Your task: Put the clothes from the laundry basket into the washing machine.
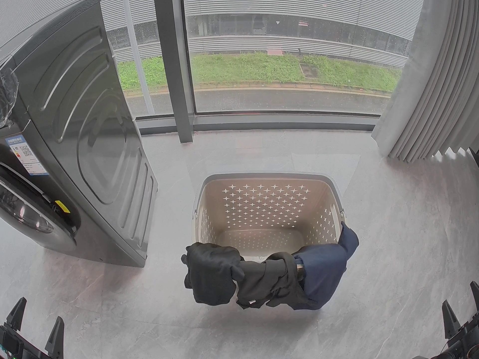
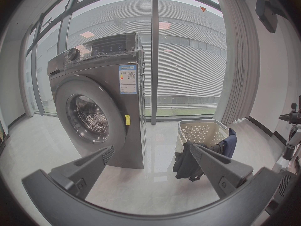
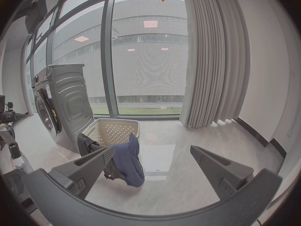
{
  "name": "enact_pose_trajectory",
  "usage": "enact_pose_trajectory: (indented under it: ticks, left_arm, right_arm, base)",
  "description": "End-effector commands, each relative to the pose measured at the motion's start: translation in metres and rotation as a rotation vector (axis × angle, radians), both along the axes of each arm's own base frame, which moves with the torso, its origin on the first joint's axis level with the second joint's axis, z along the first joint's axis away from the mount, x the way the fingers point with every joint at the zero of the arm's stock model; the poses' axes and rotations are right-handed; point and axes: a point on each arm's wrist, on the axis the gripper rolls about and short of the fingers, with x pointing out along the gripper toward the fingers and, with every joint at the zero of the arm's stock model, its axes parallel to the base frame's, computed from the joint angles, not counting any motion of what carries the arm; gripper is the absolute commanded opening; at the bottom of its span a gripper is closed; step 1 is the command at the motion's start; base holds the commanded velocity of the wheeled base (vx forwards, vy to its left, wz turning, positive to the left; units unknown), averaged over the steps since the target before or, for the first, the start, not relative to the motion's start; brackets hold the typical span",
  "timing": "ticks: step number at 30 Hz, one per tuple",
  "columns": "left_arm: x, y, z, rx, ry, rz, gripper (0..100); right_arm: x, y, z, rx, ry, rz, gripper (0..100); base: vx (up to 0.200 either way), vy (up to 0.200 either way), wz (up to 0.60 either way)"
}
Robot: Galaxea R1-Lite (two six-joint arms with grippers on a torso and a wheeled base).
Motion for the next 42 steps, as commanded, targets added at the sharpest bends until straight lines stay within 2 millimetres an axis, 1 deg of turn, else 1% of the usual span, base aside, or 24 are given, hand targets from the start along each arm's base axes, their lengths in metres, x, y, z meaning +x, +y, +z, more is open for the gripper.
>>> enact_pose_trajectory:
  ticks: [1, 2, 9, 12, 14, 32, 38, 42]
  left_arm:
    - [0.0, 0.0, -0.0053, 0.001, 0.0, 0.0, 100]
    - [0.0, 0.0, -0.0053, 0.001, 0.0, -0.001, 100]
    - [0.0, 0.0, -0.0053, 0.003, 0.0, -0.001, 100]
    - [0.0, 0.0, -0.0053, 0.001, 0.0, -0.001, 100]
    - [0.0, 0.0, -0.0053, 0.001, 0.0, 0.0, 100]
    - [0.0, 0.0, -0.0053, -0.008, 0.0, 0.002, 100]
    - [0.0, 0.0, -0.0053, -0.006, 0.0, 0.002, 100]
    - [0.0, 0.0001, -0.0053, -0.006, 0.0, 0.0, 100]
  right_arm:
    - [0.0003, 0.0, -0.0052, 0.0, 0.005, 0.0, 100]
    - [0.0003, 0.0, -0.0052, 0.0, 0.005, 0.0, 100]
    - [0.0003, 0.0, -0.0054, -0.002, 0.006, 0.0, 100]
    - [0.0003, 0.0, -0.0052, 0.0, 0.005, 0.0, 100]
    - [0.0003, 0.0, -0.0052, 0.0, 0.005, 0.0, 100]
    - [0.0003, 0.0, -0.0052, 0.0, 0.005, 0.0, 100]
    - [0.0003, 0.0, -0.0052, 0.0, 0.005, 0.0, 100]
    - [0.0003, 0.0, -0.0052, 0.0, 0.005, 0.0, 100]
  base:
    - [0.2, 0.0, 0.0]
    - [0.2, 0.0, 0.0]
    - [0.0, 0.0, 0.0]
    - [0.0, 0.0, -0.6]
    - [0.0, 0.0, 0.0]
    - [0.2, 0.0, 0.0]
    - [0.0, 0.0, 0.0]
    - [0.0, -0.2, 0.0]
